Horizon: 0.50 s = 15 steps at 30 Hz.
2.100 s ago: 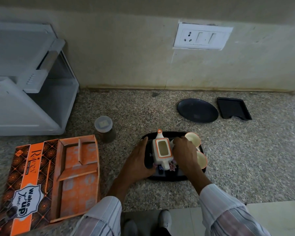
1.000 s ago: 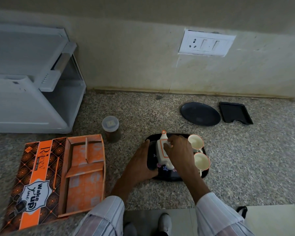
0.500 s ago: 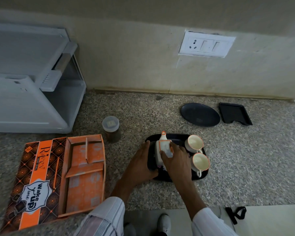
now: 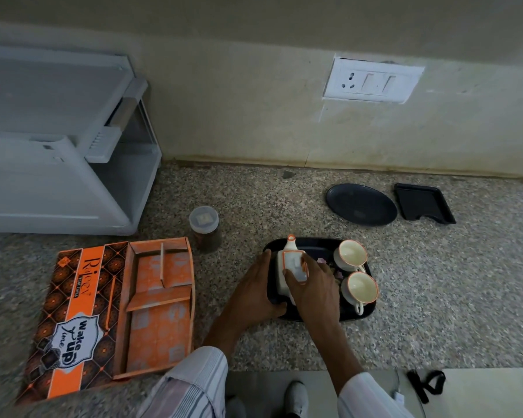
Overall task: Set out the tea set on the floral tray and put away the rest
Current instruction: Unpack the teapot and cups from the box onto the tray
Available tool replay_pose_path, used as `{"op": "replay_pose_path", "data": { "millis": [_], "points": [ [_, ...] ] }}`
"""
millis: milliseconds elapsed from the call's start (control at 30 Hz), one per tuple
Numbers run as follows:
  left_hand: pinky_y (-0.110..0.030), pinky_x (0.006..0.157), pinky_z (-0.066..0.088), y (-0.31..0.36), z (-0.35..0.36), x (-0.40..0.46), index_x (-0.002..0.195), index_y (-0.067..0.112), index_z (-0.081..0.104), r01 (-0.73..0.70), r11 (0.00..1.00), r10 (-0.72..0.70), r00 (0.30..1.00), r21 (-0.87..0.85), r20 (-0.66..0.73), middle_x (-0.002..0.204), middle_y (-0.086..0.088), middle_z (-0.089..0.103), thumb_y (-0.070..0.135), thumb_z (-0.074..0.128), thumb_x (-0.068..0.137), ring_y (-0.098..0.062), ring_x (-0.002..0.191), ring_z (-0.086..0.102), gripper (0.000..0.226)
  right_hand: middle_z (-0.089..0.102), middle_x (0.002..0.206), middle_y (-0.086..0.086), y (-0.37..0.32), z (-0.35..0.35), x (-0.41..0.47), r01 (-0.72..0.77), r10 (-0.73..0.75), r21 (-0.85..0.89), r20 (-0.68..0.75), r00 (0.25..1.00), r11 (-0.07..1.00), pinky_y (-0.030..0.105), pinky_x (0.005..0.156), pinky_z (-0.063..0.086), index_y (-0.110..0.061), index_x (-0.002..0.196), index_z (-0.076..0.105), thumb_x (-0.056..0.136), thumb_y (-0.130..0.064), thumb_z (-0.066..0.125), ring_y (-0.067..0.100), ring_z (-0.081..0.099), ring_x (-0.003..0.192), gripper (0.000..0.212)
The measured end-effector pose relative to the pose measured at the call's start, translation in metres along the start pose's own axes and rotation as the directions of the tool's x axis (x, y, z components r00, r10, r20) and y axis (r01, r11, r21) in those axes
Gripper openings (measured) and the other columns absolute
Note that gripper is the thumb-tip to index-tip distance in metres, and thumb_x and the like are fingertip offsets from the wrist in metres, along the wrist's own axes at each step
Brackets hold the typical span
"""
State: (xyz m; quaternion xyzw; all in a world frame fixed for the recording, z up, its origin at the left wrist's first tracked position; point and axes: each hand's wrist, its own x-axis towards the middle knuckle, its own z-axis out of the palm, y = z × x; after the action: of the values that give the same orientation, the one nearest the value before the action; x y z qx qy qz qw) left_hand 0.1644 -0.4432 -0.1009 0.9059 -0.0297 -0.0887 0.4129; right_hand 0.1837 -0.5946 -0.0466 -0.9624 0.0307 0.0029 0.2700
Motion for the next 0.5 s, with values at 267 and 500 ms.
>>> {"op": "replay_pose_path", "data": {
  "millis": [267,500],
  "points": [
    [-0.032,0.125,0.017,0.0019,-0.0020,0.0002,0.159,0.018,-0.007,0.020,1.000,-0.020,1.000,0.004,0.008,0.168,0.003,0.000,0.043,0.078,0.070,-0.011,0.154,0.003,0.125,0.066,0.124,0.012,0.0000,-0.0007,-0.0015,-0.001,0.001,0.008,0.000,1.000,1.000,0.041,0.091,0.050,-0.019,0.140,0.056,0.088,-0.051,0.067,0.031,0.061,0.113,0.062],
    [-0.038,0.125,0.021,-0.0003,-0.0041,-0.0090,0.159,0.023,0.000,0.045,0.999,-0.045,0.999,-0.020,-0.024,0.167,0.005,0.008,0.045,0.078,0.067,-0.012,0.154,0.009,0.123,0.066,0.126,0.012,0.0011,-0.0013,-0.0023,0.015,-0.016,0.027,0.011,1.000,1.000,0.041,0.092,0.049,-0.018,0.140,0.056,0.089,-0.049,0.067,0.032,0.061,0.115,0.061]
  ]
}}
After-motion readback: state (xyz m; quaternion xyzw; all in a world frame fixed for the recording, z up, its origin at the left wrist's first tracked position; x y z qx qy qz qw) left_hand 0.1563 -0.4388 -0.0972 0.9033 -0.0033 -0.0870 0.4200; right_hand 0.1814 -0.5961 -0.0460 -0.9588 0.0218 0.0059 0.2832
